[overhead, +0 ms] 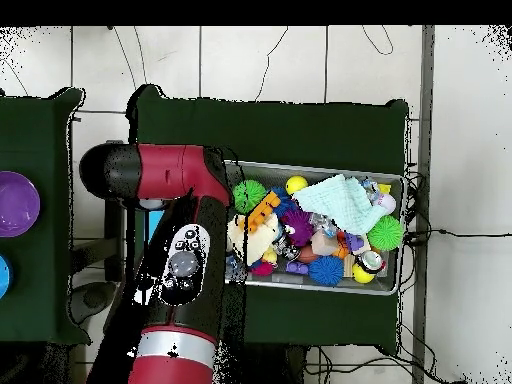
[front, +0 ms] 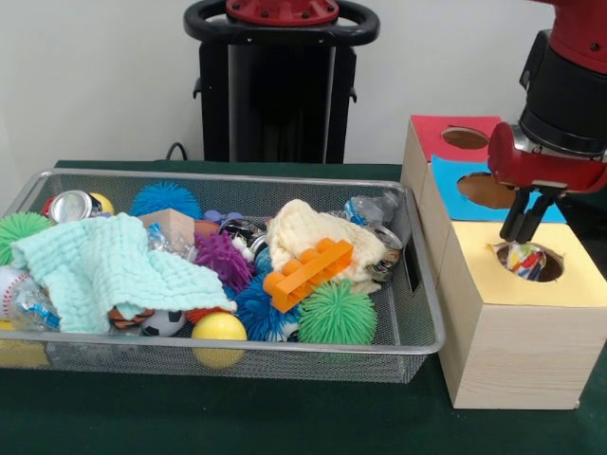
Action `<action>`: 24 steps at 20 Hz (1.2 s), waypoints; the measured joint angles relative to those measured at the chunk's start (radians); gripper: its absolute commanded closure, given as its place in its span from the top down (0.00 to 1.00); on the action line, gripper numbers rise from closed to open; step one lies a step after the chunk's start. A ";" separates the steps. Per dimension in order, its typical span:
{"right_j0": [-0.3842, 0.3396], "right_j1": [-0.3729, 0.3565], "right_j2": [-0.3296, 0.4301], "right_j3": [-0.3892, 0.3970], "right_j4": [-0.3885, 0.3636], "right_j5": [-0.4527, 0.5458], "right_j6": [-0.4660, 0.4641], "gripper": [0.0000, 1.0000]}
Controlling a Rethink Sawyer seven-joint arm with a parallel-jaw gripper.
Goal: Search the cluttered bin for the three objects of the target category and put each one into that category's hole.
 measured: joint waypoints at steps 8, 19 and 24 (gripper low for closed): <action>-0.003 0.001 0.019 0.000 0.000 -0.080 0.000 0.00; -0.026 0.006 0.057 0.013 0.000 -0.111 0.000 0.00; -0.033 0.015 0.057 0.012 0.000 -0.110 0.000 0.00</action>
